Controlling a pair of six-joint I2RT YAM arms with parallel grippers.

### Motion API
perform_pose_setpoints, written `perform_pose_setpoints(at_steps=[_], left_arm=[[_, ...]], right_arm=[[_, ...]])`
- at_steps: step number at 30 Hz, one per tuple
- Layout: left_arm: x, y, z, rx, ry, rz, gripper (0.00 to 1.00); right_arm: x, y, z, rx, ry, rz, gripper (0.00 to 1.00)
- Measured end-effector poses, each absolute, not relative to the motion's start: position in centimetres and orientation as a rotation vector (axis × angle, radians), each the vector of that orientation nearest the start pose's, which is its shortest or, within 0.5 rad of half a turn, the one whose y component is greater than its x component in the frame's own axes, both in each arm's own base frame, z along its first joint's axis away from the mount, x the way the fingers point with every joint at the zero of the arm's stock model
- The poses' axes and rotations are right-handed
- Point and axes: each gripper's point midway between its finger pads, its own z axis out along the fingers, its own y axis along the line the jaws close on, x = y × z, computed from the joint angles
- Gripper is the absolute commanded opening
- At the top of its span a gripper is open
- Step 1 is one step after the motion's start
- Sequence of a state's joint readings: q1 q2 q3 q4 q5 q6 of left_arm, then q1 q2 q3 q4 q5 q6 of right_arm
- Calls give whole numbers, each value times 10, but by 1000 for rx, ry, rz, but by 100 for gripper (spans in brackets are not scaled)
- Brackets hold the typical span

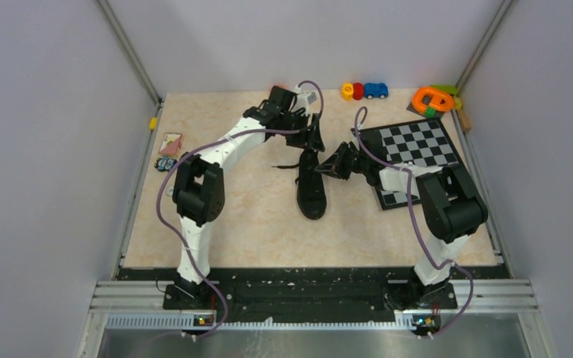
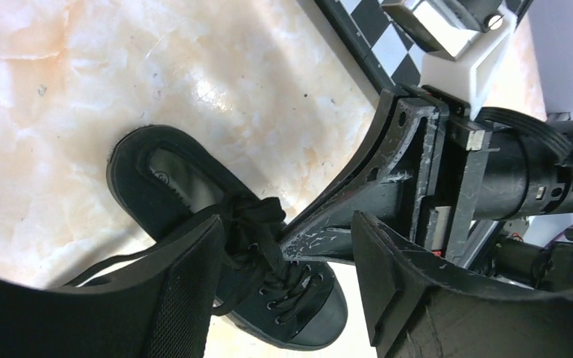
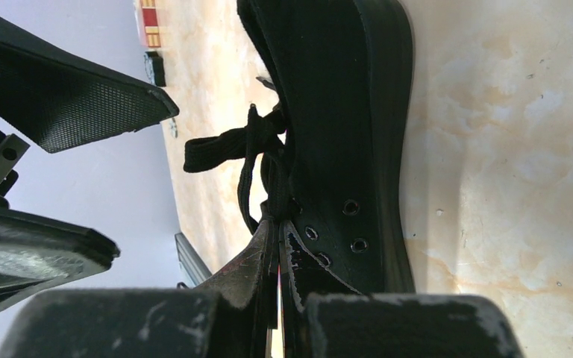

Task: Tie the shoes
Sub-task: Tie the shoelace on the shoe.

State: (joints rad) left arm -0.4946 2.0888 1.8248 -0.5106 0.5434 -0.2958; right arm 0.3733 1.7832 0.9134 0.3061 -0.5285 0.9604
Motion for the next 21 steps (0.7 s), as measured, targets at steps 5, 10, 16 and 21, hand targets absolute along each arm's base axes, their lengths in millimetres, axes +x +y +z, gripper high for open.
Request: perform_pose_setpoints(at_steps=[5,10,16,21], left_arm=[[420,-337,147,546,2413,-950,64],[418,-336,132,548,2461,-942,62],[417,-339,126,553,2480,-946,45],[417,-341,129,557,2471,-958,0]], right_arm=[[369,272,92,341,2333,1292,0],[368,273,92,336,2336,1294,0],[368,274,92,335,2337,1294,0],[368,274,91,332,2337,1293,0]])
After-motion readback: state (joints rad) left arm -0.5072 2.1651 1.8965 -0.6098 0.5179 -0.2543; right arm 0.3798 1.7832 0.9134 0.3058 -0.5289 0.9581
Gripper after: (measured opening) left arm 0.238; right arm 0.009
